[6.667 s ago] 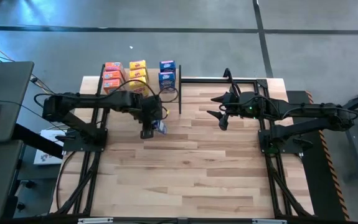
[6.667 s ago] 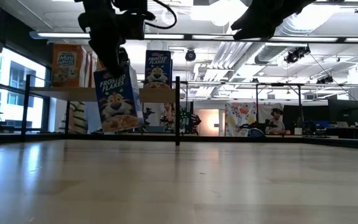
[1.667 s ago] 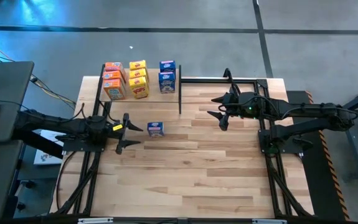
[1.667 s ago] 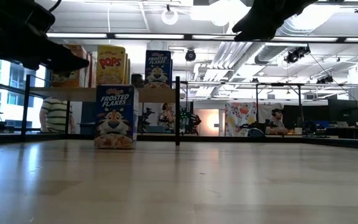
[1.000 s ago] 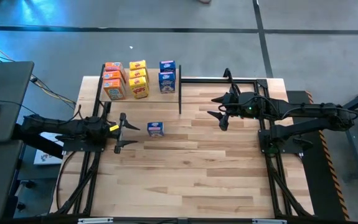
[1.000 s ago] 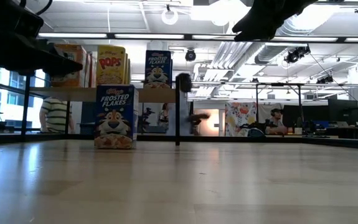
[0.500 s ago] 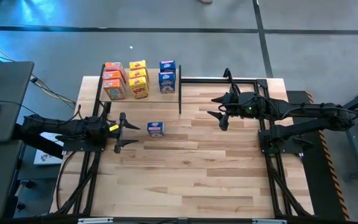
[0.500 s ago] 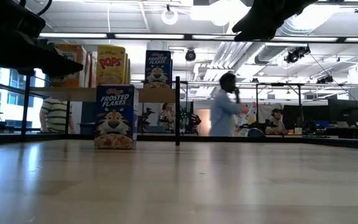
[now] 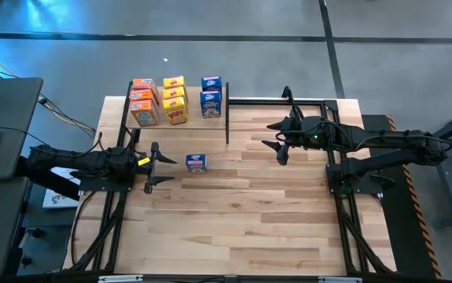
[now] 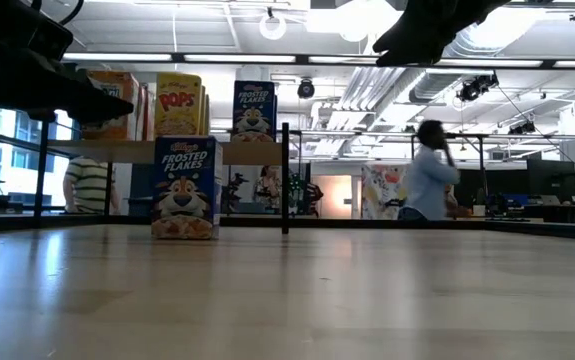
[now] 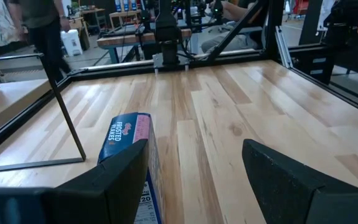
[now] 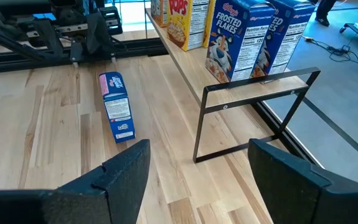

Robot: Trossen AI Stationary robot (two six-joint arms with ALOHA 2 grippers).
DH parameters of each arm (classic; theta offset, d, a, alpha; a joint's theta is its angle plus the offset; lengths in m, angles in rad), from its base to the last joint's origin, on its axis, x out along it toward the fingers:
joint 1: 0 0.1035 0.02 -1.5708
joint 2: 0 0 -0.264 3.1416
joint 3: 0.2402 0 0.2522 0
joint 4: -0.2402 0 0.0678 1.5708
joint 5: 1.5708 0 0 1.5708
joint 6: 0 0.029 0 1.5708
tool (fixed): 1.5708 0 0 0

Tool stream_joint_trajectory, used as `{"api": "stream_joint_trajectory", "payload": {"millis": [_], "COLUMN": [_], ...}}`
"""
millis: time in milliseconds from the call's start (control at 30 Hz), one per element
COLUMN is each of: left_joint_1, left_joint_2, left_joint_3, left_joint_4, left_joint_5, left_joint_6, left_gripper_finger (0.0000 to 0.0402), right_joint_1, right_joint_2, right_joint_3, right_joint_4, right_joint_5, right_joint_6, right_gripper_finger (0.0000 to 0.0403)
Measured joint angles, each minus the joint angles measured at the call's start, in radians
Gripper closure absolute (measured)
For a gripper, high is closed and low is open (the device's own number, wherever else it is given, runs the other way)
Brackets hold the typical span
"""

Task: Stack cereal on shelf
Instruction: Put the blue cereal box on the shelf aligned with the other blue cereal boxes

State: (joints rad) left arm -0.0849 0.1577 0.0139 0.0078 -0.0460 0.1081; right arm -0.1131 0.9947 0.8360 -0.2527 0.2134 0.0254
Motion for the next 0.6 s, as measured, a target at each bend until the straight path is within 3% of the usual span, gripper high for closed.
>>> {"api": "stream_joint_trajectory", "payload": {"millis": [400,600], "left_joint_1": [0.0,0.0], "left_joint_2": [0.0,0.0], "left_joint_3": [0.0,0.0], "left_joint_4": [0.0,0.0], "left_joint_5": [0.0,0.0], "left_joint_6": [0.0,0.0], "left_gripper_finger": [0.0151,0.0151], "right_joint_1": [0.0,0.0], "right_joint_2": [0.0,0.0], "right_joint_3": [0.0,0.0], "right_joint_4": [0.008,0.114], "right_joint_5": [0.0,-0.01], "right_joint_6": [0.0,0.0], "right_gripper_finger": [0.0139,0.0139]}}
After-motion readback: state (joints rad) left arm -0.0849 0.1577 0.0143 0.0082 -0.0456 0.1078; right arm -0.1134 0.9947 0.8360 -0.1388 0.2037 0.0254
